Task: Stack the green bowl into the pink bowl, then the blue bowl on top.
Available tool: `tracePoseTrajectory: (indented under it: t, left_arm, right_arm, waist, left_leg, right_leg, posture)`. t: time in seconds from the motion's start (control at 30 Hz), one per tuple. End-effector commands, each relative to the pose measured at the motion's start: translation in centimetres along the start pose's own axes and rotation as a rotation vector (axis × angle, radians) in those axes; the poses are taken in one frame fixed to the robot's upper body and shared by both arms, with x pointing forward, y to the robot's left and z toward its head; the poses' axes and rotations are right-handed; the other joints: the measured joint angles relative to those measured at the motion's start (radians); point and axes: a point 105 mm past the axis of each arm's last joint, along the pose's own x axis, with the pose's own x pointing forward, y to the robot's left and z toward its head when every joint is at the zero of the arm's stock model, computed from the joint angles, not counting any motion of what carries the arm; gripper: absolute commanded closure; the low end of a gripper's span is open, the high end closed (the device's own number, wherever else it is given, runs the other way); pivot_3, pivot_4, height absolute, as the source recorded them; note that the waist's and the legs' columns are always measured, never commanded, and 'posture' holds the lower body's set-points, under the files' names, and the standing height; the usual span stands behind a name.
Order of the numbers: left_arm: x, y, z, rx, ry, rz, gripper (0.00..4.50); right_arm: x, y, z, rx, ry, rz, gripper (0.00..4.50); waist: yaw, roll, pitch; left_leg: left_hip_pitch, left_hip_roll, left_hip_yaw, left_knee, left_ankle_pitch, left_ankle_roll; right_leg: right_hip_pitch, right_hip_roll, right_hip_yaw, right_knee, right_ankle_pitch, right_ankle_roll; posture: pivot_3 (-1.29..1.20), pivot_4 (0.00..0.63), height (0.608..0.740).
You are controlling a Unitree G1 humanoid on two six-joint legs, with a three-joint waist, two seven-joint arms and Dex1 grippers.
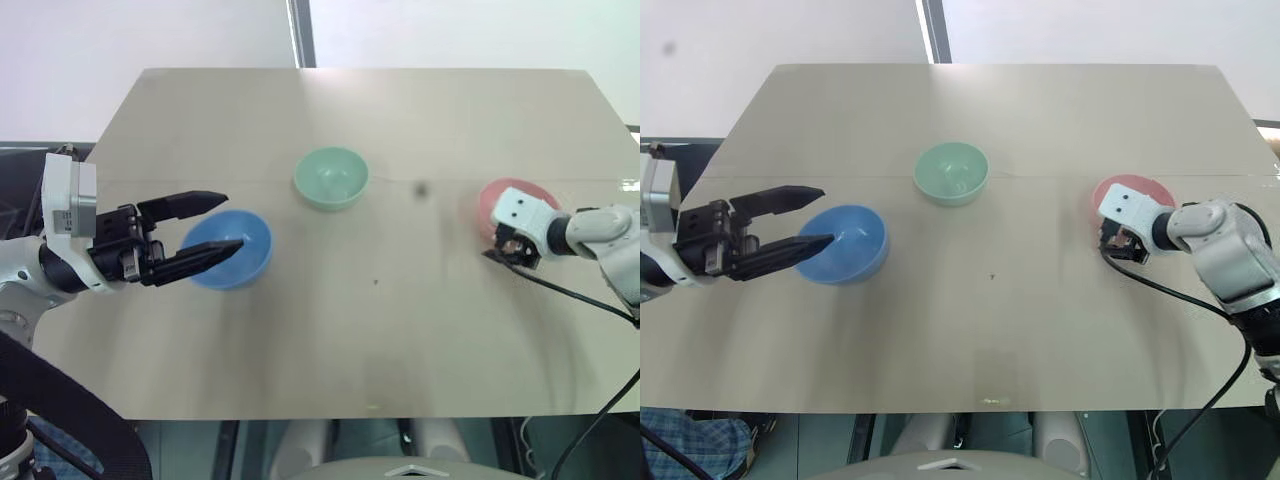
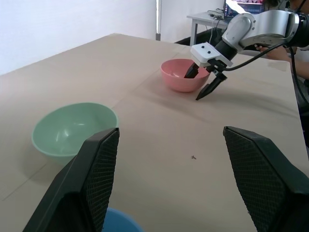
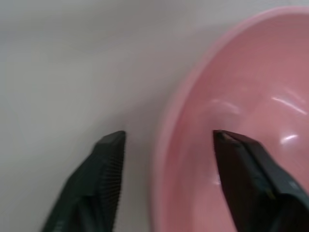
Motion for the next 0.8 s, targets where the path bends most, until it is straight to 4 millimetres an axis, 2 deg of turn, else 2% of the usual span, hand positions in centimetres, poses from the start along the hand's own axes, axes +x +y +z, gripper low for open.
tracePoseTrajectory:
  t: [0.03,0.07,0.13,0.17,0.3,0.4,0.53,0.63,0.8]
  left_arm:
    - [-0.1,-0.6,1.1,0.044,-0.007,-0.012,0.84]
    - [-0.1,-0.6,1.2,0.042,-0.007,-0.012,0.84]
    - [-0.1,-0.6,1.1,0.040,-0.006,-0.011,0.84]
    - [-0.1,-0.6,1.1,0.039,-0.005,-0.009,0.84]
    - [-0.1,-0.4,0.8,0.038,0.003,0.004,0.84]
    - [-0.1,-0.3,0.8,0.037,0.004,0.002,0.84]
    - [0.2,-0.1,0.9,0.038,0.006,-0.003,0.84]
    - [0.4,-0.1,0.9,0.037,0.005,-0.012,0.84]
    - [0.6,0.1,0.9,0.038,0.006,-0.019,0.84]
  right_arm:
    - [-0.1,-0.9,0.0,-0.019,0.017,-0.030,2.96]
    - [0.0,-0.8,0.1,-0.020,0.014,-0.021,3.28]
    - [0.0,-0.4,0.2,-0.037,0.014,0.002,4.21]
    - [0.1,-0.2,0.2,-0.049,0.017,0.010,4.41]
    - [0.0,0.6,0.3,-0.111,0.015,0.044,4.41]
    - [-0.5,1.5,3.1,-0.176,-0.087,0.063,4.41]
    - [-1.7,5.4,8.9,-0.342,-0.280,0.126,4.41]
    - [-2.3,8.8,12.3,-0.418,-0.389,0.181,4.41]
    - [-2.7,13.2,15.4,-0.503,-0.501,0.262,4.41]
  waist:
    - [-0.001,0.000,0.000]
    - [-0.002,0.000,0.000]
    - [-0.006,-0.001,-0.001]
    - [-0.008,-0.002,-0.002]
    - [-0.011,-0.002,-0.002]
    - [-0.015,-0.002,-0.002]
    - [-0.025,-0.001,-0.001]
    - [-0.022,-0.001,-0.001]
    - [-0.016,-0.002,-0.002]
  left_leg:
    - [0.000,0.000,0.000,0.000,0.000,0.000]
    - [0.000,0.000,0.000,0.000,0.000,0.000]
    - [0.000,0.000,0.000,0.000,0.000,0.000]
    - [0.001,0.000,0.000,0.000,0.000,0.000]
    - [0.003,0.000,-0.001,0.001,0.000,0.000]
    - [0.002,0.000,-0.001,0.000,0.000,0.000]
    - [0.002,0.001,0.001,0.000,0.000,0.000]
    - [0.001,0.001,0.000,0.000,0.000,0.000]
    - [0.000,0.000,-0.002,0.001,0.000,0.000]
  right_leg:
    - [0.000,0.000,0.000,0.000,0.000,0.000]
    - [0.000,0.000,0.000,0.000,0.000,0.000]
    - [0.000,0.000,0.000,0.001,0.000,0.000]
    - [0.001,0.000,0.000,0.001,0.000,0.000]
    - [0.002,0.000,0.000,0.001,0.000,0.000]
    - [0.002,0.000,0.000,0.001,0.000,0.000]
    - [0.000,0.001,0.002,0.002,0.000,0.000]
    - [0.000,0.001,0.001,0.002,0.000,0.000]
    - [0.000,0.000,0.000,0.001,0.000,0.000]
  posture:
    - [0.00,0.150,0.740]
    - [0.00,0.150,0.740]
    - [0.00,0.150,0.740]
    - [0.00,0.150,0.740]
    - [0.00,0.150,0.740]
    - [0.00,0.150,0.740]
    - [0.00,0.150,0.740]
    - [0.00,0.150,0.740]
    - [0.00,0.150,0.740]
